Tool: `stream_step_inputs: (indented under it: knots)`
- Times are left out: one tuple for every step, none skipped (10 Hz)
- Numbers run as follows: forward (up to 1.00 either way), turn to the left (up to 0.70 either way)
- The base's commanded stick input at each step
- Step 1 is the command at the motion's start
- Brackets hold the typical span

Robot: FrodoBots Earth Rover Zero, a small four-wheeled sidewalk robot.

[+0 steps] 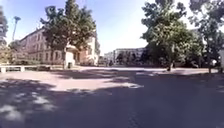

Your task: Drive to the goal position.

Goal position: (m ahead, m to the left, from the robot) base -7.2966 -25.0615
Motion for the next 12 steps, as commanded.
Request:
stream_step_inputs:
  knots:
    - [0.70,0.00]
    - [0.70,0.00]
    - [0.70,0.00]
    - [0.70,-0.02]
    - [0.70,-0.07]
    - [0.70,-0.13]
    - [0.70,-0.14]
    - [0.70,-0.14]
    - [0.70,-0.14]
    - [0.70,-0.14]
    - [0.70,-0.14]
    - [0.70,-0.14]
